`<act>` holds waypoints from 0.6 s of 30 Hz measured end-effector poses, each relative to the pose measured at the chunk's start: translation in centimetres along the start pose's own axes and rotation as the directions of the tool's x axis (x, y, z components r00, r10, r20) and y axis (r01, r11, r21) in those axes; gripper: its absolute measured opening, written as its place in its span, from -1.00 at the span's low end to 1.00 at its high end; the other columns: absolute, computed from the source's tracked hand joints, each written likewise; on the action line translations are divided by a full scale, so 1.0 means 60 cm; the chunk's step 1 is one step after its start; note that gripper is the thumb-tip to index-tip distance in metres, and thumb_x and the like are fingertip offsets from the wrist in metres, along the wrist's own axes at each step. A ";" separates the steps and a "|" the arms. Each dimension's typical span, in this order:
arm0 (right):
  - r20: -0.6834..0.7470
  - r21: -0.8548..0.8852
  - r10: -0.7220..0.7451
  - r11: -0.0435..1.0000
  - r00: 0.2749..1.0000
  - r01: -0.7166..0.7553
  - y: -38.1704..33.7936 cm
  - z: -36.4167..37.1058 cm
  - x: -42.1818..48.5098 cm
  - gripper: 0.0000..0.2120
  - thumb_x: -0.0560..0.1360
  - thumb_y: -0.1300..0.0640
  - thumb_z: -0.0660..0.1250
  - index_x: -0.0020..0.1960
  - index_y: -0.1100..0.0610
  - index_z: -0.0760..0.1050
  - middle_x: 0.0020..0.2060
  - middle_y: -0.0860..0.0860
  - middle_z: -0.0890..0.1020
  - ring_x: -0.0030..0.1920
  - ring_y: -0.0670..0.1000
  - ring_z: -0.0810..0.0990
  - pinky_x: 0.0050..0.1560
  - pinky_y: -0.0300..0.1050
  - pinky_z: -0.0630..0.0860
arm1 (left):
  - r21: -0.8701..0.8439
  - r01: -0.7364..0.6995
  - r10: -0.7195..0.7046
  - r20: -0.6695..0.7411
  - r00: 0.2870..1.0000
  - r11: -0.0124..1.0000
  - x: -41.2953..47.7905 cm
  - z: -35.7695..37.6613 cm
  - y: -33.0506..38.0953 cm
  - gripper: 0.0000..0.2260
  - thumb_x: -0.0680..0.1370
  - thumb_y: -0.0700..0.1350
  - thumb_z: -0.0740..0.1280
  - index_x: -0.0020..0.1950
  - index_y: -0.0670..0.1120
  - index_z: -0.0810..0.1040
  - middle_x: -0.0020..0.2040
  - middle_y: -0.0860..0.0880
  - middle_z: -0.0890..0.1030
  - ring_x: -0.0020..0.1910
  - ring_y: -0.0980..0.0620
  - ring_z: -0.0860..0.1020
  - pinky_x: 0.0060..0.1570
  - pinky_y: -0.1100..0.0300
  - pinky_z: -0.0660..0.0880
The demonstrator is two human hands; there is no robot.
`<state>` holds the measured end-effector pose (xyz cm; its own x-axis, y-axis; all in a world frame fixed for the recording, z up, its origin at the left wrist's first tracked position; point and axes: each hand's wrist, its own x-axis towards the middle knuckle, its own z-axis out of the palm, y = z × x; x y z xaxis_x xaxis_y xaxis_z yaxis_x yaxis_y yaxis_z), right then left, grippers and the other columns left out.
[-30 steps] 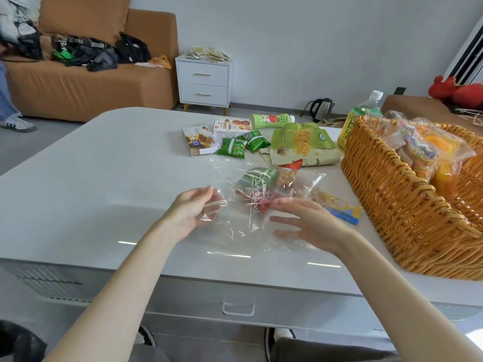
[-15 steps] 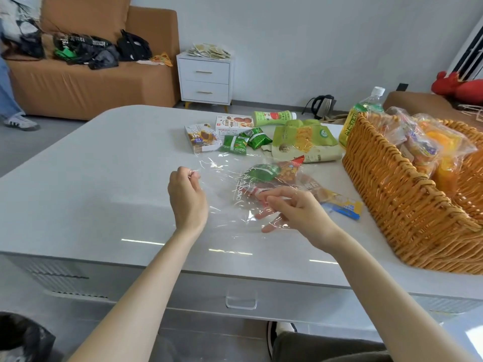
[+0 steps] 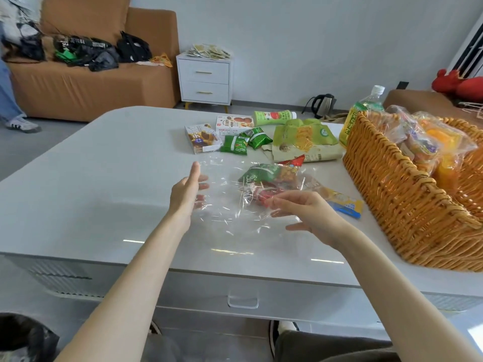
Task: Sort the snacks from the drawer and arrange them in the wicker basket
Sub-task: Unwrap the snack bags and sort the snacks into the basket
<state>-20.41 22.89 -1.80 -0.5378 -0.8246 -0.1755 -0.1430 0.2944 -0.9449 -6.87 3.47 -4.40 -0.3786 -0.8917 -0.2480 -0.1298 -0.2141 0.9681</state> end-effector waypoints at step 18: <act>0.515 0.522 -0.009 0.796 0.857 -0.305 -0.001 -0.003 0.018 -0.68 0.48 0.23 0.24 0.18 0.15 0.62 0.19 0.12 0.62 0.10 0.17 0.64 -0.07 -0.06 0.66 | -0.308 0.167 -0.058 0.333 0.941 0.937 -0.018 -0.030 0.013 -0.84 0.60 0.00 0.25 0.02 0.06 0.63 0.03 0.11 0.67 -0.05 0.08 0.64 0.05 0.18 0.52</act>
<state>-21.15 22.07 -1.86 -0.0317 -0.9583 -0.2842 0.4841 0.2340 -0.8431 -4.90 3.52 -3.32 -0.6537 -0.6941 -0.3015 0.0972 -0.4722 0.8761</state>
